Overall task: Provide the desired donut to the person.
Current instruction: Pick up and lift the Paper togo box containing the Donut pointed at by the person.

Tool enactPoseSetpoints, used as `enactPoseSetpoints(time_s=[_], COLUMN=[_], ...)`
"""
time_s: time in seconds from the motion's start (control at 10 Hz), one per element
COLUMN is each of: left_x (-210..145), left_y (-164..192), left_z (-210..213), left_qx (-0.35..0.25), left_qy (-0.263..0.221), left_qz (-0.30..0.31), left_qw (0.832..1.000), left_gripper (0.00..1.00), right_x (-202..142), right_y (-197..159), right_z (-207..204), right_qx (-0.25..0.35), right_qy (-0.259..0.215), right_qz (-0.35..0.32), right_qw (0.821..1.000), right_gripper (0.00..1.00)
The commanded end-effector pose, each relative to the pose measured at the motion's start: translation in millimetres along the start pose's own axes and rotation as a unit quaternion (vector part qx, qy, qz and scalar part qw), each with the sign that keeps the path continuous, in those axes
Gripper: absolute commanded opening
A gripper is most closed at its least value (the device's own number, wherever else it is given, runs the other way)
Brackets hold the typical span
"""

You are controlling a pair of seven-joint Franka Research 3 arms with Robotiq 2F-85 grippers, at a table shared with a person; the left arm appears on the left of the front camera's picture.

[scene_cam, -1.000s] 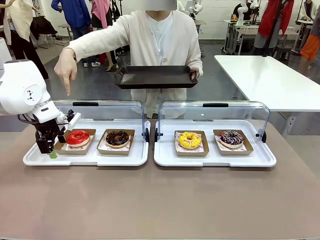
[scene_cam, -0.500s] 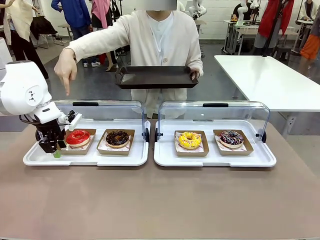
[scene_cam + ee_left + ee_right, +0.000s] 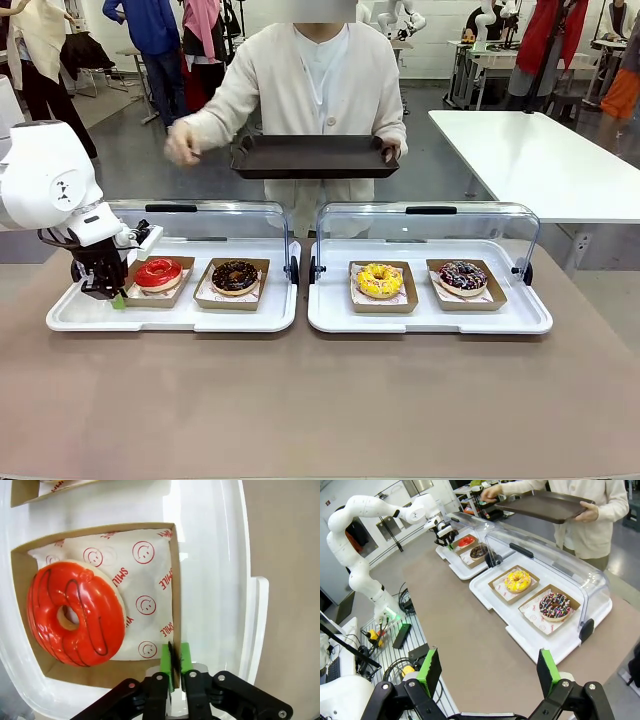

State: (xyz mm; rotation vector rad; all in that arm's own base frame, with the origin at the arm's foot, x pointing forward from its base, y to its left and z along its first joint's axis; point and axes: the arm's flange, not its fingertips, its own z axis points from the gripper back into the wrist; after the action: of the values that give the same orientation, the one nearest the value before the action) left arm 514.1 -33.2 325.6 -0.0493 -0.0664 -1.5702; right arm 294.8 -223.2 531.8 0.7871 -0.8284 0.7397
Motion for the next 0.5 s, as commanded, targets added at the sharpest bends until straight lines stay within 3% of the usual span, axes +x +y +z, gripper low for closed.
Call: enactPoseSetpoints(time_s=[0.0,0.4], left_x=[-2.8,-4.7], left_y=[1.3,-1.1], left_z=[1.7,3.9], left_qx=[0.007,0.009], left_qy=[-0.004,-0.001], left_qz=[-0.006,-0.009], left_qw=[1.0,1.0], left_gripper=[0.0,0.0], right_x=[-0.2,-0.2], right_y=[-1.2,-1.2], right_z=[-0.7,-0.7], right_qx=[0.004,0.004], right_qy=[-0.009,-0.009], right_qz=[0.005,0.005], right_qw=[1.0,1.0], right_gripper=[1.0,1.0])
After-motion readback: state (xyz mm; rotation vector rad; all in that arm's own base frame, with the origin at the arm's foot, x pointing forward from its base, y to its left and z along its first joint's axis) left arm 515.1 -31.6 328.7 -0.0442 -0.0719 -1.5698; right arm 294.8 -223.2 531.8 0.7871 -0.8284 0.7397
